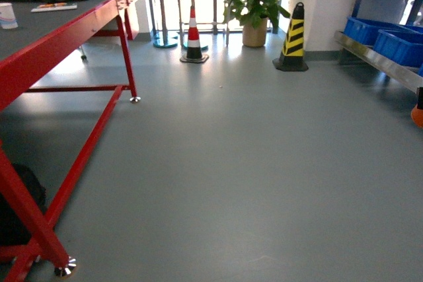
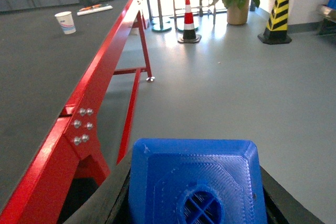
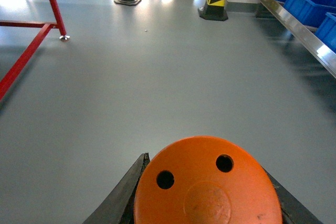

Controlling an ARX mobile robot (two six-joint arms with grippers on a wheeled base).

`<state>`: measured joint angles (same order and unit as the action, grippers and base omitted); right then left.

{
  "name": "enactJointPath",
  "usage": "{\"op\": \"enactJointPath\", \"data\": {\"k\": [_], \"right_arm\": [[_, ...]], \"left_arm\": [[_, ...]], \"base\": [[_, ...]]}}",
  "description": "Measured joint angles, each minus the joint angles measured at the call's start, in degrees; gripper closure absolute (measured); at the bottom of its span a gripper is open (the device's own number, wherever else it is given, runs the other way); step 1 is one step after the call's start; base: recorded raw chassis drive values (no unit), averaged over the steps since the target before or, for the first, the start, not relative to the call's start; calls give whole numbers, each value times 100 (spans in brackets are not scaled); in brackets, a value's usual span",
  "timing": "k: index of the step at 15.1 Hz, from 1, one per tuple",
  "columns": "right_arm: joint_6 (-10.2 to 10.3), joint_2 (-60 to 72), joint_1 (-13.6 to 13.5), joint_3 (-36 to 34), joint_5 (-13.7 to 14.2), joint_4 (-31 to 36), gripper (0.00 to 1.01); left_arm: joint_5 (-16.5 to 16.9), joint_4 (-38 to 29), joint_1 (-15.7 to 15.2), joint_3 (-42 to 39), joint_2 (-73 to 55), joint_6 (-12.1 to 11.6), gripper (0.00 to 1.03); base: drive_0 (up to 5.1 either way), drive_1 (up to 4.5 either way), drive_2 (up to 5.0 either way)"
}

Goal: Sort blue parts and orange caps into right shelf containers

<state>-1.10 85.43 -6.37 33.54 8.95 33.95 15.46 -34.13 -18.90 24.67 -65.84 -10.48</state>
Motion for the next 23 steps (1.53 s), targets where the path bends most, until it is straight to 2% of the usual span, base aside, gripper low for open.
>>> {"op": "enactJointPath", "data": {"k": [23], "right_arm": [[2,0,0,0,2,-4,57]], "left_arm": [[9,20,17,0,0,-2,59]], "base": [[-158,-158,-158]]}}
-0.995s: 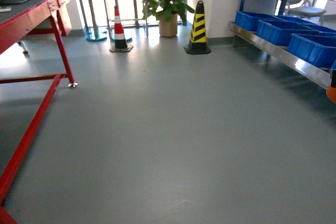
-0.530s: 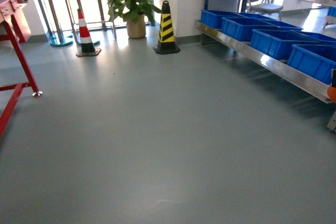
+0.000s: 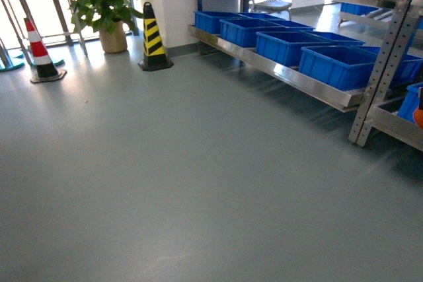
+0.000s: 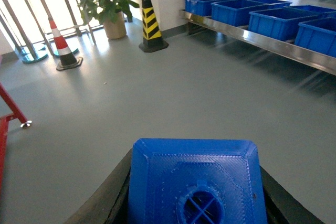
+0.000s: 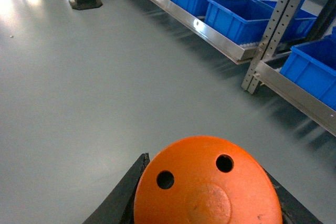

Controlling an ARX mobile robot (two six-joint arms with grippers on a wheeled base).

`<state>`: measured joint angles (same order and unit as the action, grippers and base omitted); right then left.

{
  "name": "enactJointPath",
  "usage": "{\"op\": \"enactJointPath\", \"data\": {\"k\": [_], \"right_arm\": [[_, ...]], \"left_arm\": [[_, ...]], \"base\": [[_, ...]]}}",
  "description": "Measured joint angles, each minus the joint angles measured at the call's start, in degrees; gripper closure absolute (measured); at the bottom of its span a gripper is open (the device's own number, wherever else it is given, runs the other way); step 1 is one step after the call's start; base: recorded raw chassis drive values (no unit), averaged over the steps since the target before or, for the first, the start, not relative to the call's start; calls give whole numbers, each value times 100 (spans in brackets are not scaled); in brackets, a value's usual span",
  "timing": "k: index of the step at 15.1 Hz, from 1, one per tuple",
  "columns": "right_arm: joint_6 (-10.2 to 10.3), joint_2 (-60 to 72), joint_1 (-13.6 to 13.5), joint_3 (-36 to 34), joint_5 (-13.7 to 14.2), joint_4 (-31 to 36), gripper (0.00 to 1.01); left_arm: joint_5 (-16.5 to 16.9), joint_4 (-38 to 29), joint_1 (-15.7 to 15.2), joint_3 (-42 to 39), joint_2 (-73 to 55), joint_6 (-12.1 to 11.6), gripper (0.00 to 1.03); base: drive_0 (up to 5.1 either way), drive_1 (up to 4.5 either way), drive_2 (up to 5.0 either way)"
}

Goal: Sort blue parts and orange caps into right shelf containers

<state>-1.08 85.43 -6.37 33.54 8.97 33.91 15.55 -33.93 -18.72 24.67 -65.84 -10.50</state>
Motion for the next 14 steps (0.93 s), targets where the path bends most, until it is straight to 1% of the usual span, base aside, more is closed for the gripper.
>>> {"op": "enactJointPath", "data": {"k": [14], "right_arm": [[0,0,0,0,0,0,57]], "left_arm": [[2,0,2,0,0,2,59]], "base": [[-161,-161,-161]]}}
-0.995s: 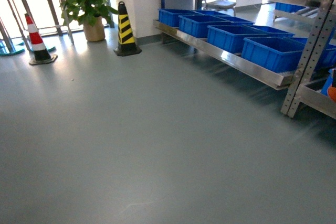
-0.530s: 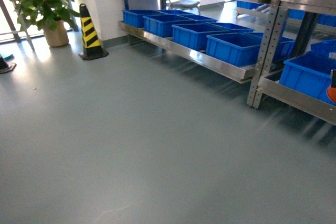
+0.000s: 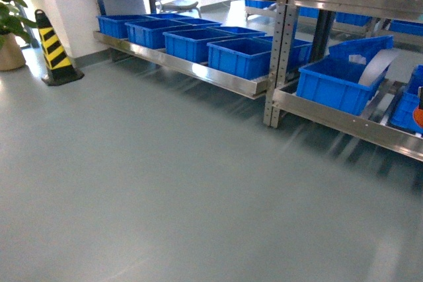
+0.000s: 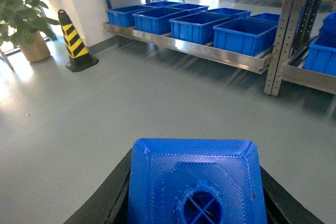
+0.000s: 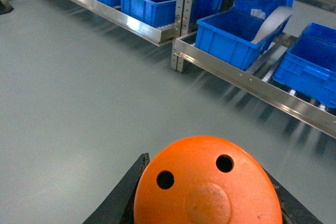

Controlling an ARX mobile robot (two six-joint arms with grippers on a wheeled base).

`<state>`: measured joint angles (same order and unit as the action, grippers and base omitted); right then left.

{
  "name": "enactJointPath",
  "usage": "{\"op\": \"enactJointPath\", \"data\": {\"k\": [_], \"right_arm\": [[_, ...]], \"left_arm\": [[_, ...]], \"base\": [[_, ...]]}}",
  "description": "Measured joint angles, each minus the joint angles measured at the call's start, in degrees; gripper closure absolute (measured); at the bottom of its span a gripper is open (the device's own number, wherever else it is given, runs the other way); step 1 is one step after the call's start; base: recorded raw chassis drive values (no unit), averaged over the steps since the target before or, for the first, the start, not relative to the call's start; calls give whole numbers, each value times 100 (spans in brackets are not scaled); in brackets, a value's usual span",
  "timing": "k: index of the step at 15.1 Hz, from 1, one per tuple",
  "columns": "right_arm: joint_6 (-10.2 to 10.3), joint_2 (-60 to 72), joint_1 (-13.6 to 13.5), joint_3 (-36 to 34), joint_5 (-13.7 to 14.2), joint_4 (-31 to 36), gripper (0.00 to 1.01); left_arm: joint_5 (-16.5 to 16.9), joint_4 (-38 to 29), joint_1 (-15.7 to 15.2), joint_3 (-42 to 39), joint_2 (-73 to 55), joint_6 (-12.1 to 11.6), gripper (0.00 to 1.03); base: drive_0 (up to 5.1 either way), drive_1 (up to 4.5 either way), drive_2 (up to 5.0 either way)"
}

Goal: Sort blue parts and orange caps into right shelf containers

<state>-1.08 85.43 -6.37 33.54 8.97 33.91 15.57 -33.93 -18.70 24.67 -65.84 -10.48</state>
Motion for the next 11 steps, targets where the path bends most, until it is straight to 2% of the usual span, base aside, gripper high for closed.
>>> {"op": "enactJointPath", "data": {"k": [11], "right_arm": [[0,0,0,0,0,0,57]], "left_arm": [[-9,0,0,0,0,0,59]], "base": [[-166,-166,-166]]}}
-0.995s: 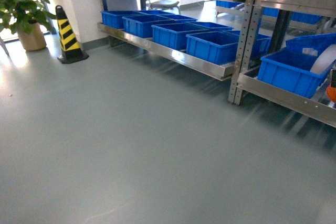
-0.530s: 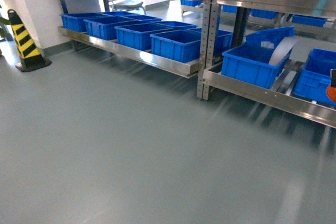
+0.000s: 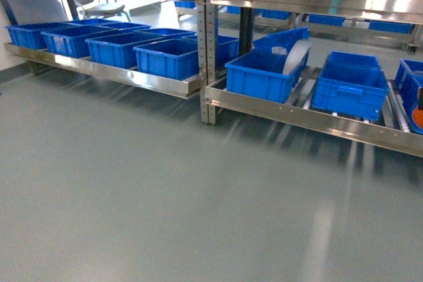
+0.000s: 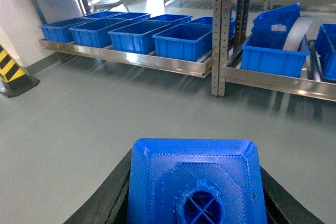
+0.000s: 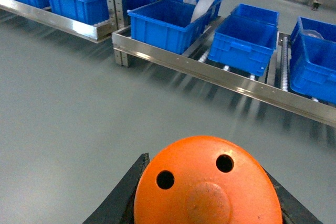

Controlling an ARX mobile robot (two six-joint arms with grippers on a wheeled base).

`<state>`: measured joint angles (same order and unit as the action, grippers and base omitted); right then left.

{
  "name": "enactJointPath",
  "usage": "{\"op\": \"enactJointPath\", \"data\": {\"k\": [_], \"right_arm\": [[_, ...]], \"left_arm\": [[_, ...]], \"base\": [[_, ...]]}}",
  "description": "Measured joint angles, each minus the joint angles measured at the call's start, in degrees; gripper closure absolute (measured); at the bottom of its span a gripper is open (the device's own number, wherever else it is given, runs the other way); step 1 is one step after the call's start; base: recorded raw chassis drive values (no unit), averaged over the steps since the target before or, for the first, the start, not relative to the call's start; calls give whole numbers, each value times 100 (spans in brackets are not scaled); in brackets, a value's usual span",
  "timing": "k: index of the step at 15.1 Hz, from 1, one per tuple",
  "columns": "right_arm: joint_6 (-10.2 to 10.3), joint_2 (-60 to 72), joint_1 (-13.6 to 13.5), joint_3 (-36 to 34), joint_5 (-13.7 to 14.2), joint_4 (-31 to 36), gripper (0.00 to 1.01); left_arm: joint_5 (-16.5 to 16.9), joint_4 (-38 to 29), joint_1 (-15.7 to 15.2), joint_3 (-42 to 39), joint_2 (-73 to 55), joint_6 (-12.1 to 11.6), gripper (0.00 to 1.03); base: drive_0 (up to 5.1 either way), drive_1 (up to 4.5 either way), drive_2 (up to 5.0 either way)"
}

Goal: Sort blue parts and orange caps into right shelf containers

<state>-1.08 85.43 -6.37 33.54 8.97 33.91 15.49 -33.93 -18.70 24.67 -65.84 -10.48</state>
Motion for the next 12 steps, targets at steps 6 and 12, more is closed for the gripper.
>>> {"op": "enactJointPath", "data": {"k": [6,12], "right_arm": [[0,0,0,0,0,0,57],[0,0,0,0,0,0,57]], "left_arm": [[0,0,0,0,0,-2,59],[-2,-2,0,0,0,0,59]], "base": [[-169,-169,-169],[-167,-167,-167]]}}
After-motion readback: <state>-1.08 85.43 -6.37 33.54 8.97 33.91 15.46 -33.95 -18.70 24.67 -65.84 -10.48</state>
